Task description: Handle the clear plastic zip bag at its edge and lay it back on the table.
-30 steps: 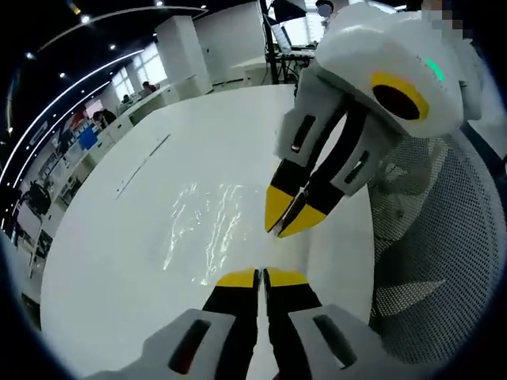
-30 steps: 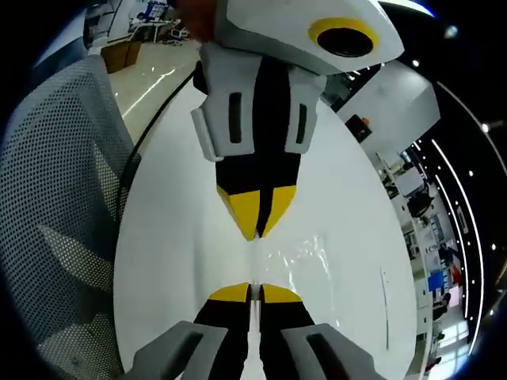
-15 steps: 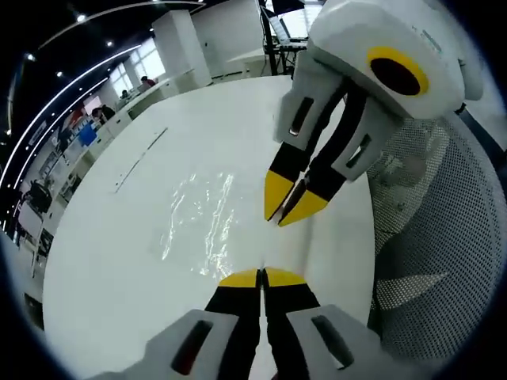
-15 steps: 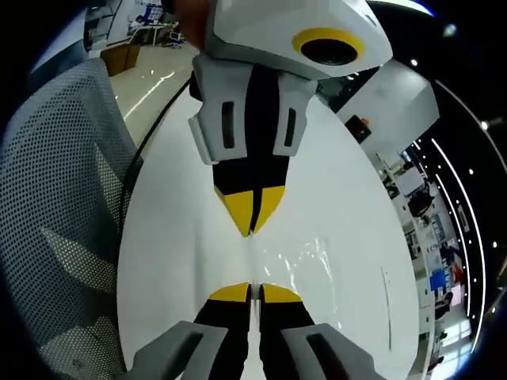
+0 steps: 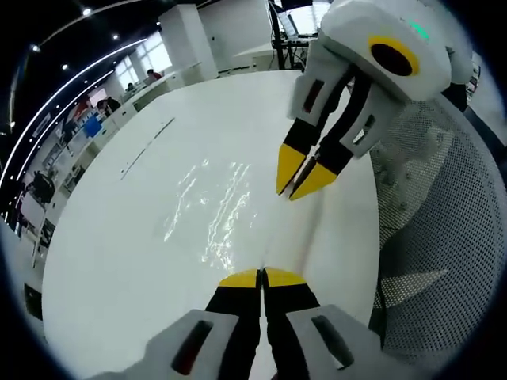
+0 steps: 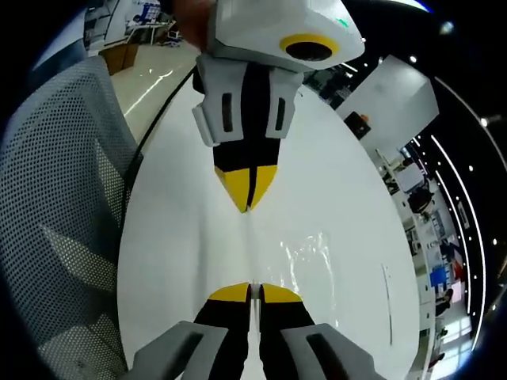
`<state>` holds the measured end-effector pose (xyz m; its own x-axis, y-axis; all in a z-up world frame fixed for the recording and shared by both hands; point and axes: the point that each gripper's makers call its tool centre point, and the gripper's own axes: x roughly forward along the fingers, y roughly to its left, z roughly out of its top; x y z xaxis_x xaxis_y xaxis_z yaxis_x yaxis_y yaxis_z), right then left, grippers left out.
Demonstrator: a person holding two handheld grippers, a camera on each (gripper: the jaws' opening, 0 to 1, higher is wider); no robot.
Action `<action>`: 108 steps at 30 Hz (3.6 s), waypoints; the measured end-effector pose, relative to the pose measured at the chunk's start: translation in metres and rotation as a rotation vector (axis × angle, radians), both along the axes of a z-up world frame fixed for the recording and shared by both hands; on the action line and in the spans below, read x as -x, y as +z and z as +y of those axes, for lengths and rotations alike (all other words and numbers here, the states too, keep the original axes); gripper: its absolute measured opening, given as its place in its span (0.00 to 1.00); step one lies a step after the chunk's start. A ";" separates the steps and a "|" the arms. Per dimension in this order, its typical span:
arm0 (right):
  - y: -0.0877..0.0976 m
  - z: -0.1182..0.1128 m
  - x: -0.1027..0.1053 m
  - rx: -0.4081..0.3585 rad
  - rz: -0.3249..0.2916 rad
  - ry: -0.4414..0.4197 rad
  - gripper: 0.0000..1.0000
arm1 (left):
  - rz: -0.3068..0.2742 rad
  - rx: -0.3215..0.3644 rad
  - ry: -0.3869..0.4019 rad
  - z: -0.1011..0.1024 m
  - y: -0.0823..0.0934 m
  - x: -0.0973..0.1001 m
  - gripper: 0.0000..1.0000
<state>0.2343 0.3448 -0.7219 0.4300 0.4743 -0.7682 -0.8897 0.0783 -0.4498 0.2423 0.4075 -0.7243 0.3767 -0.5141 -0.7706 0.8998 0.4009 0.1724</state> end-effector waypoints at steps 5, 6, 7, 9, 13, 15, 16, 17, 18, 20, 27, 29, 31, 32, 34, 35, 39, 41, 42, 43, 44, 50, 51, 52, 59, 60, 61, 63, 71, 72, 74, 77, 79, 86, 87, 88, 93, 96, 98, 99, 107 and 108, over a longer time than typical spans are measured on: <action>-0.002 -0.004 -0.001 0.005 0.002 -0.012 0.00 | 0.004 -0.002 0.015 0.004 0.000 0.002 0.00; -0.002 -0.004 -0.001 0.005 0.002 -0.012 0.00 | 0.005 -0.002 0.018 0.005 0.000 0.003 0.00; -0.002 -0.004 0.000 0.005 0.003 -0.013 0.00 | 0.005 -0.002 0.019 0.005 0.000 0.004 0.00; -0.003 -0.005 -0.001 0.008 0.002 -0.015 0.00 | 0.005 -0.006 0.021 0.008 -0.001 0.003 0.00; -0.005 -0.008 0.000 0.015 0.007 -0.019 0.00 | 0.006 -0.004 0.034 0.012 -0.002 0.001 0.00; -0.006 -0.012 0.000 0.021 0.009 -0.024 0.00 | 0.007 0.001 0.044 0.013 -0.002 0.001 0.00; -0.006 -0.014 -0.001 0.024 0.009 -0.028 0.00 | 0.008 0.002 0.046 0.014 -0.002 0.001 0.00; -0.007 -0.016 -0.001 0.027 0.011 -0.034 0.00 | 0.011 0.000 0.047 0.016 -0.003 0.000 0.00; -0.007 -0.018 -0.002 0.027 0.011 -0.039 0.00 | 0.013 0.000 0.048 0.016 -0.004 0.001 0.00; -0.006 -0.022 -0.003 0.027 0.011 -0.051 0.00 | 0.017 -0.003 0.046 0.017 -0.006 0.001 0.00; -0.007 -0.029 -0.002 0.035 0.011 -0.068 0.00 | 0.020 -0.013 0.050 0.023 -0.007 -0.002 0.00; -0.007 -0.030 -0.002 0.036 0.012 -0.073 0.00 | 0.015 -0.018 0.051 0.024 -0.006 -0.002 0.00; -0.007 -0.031 -0.002 0.036 0.010 -0.076 0.00 | 0.017 -0.018 0.051 0.025 -0.007 -0.002 0.00; -0.007 -0.032 -0.002 0.036 0.011 -0.078 0.00 | 0.017 -0.019 0.053 0.026 -0.007 -0.003 0.00; -0.007 -0.032 -0.002 0.038 0.009 -0.078 0.00 | 0.018 -0.021 0.054 0.027 -0.008 -0.003 0.00; -0.007 -0.032 -0.002 0.037 0.008 -0.077 0.00 | 0.018 -0.020 0.056 0.028 -0.008 -0.003 0.00; -0.006 -0.032 -0.002 0.036 0.005 -0.077 0.00 | 0.015 -0.019 0.065 0.029 -0.008 -0.004 0.00; -0.007 -0.034 -0.002 0.044 0.006 -0.078 0.00 | 0.012 -0.022 0.067 0.030 -0.007 -0.004 0.00; -0.007 -0.035 -0.003 0.048 0.005 -0.079 0.00 | 0.012 -0.024 0.068 0.031 -0.007 -0.004 0.00; -0.007 -0.035 -0.003 0.045 0.004 -0.079 0.00 | 0.011 -0.026 0.068 0.032 -0.007 -0.004 0.00; -0.006 -0.035 -0.002 0.036 0.010 -0.084 0.00 | 0.018 -0.016 0.075 0.032 -0.007 -0.003 0.00; -0.006 -0.035 -0.002 0.051 -0.002 -0.079 0.00 | 0.008 -0.031 0.067 0.030 -0.005 -0.003 0.00; -0.006 -0.036 -0.003 0.054 -0.008 -0.075 0.00 | 0.005 -0.033 0.064 0.028 -0.004 -0.002 0.00; -0.005 -0.036 -0.002 0.054 -0.008 -0.071 0.01 | 0.000 -0.038 0.060 0.028 -0.004 -0.002 0.00; 0.027 -0.018 -0.005 -0.145 0.027 -0.113 0.37 | -0.011 -0.044 0.037 0.027 -0.004 -0.001 0.00; 0.030 -0.018 -0.008 -0.158 0.024 -0.121 0.38 | -0.011 -0.045 0.036 0.027 -0.004 0.000 0.00; 0.034 -0.019 -0.012 -0.169 0.019 -0.134 0.40 | -0.014 -0.046 0.033 0.026 -0.004 0.000 0.00; 0.040 -0.020 -0.017 -0.179 0.014 -0.141 0.40 | -0.015 -0.047 0.030 0.026 -0.004 0.001 0.00; 0.052 -0.016 -0.026 -0.192 -0.009 -0.154 0.38 | -0.026 -0.055 0.004 0.022 -0.002 0.004 0.00; 0.053 -0.015 -0.028 -0.194 -0.011 -0.156 0.38 | -0.027 -0.056 0.001 0.022 -0.001 0.003 0.00; 0.052 -0.013 -0.029 -0.200 -0.008 -0.159 0.37 | -0.030 -0.058 -0.005 0.021 0.000 0.004 0.00; 0.046 -0.009 -0.028 -0.189 -0.002 -0.148 0.36 | -0.023 -0.059 -0.021 0.018 0.000 0.006 0.00; 0.041 -0.007 -0.027 -0.175 0.005 -0.140 0.36 | -0.032 -0.063 -0.029 0.017 0.001 0.006 0.00; 0.029 -0.002 -0.024 -0.144 0.016 -0.114 0.35 | -0.033 -0.050 -0.032 0.013 0.003 0.007 0.00; 0.027 -0.004 -0.025 -0.122 0.006 -0.109 0.35 | -0.039 -0.049 -0.036 0.012 0.005 0.008 0.00; 0.027 -0.004 -0.025 -0.122 0.008 -0.111 0.35 | -0.038 -0.049 -0.038 0.012 0.006 0.009 0.00; 0.023 -0.002 -0.025 -0.113 0.014 -0.103 0.34 | -0.040 -0.048 -0.043 0.011 0.007 0.012 0.00; 0.016 -0.002 -0.025 -0.104 0.026 -0.102 0.34 | -0.040 -0.048 -0.053 0.010 0.006 0.013 0.00; 0.015 -0.001 -0.025 -0.099 0.028 -0.099 0.34 | -0.041 -0.047 -0.056 0.009 0.007 0.013 0.00; 0.015 0.000 -0.023 -0.100 0.031 -0.097 0.34 | -0.043 -0.045 -0.057 0.009 0.008 0.014 0.00; 0.005 0.003 -0.024 -0.091 0.047 -0.098 0.30 | -0.041 -0.039 -0.058 0.008 0.008 0.014 0.00; 0.004 0.003 -0.023 -0.093 0.052 -0.098 0.30 | -0.043 -0.039 -0.057 0.008 0.008 0.014 0.00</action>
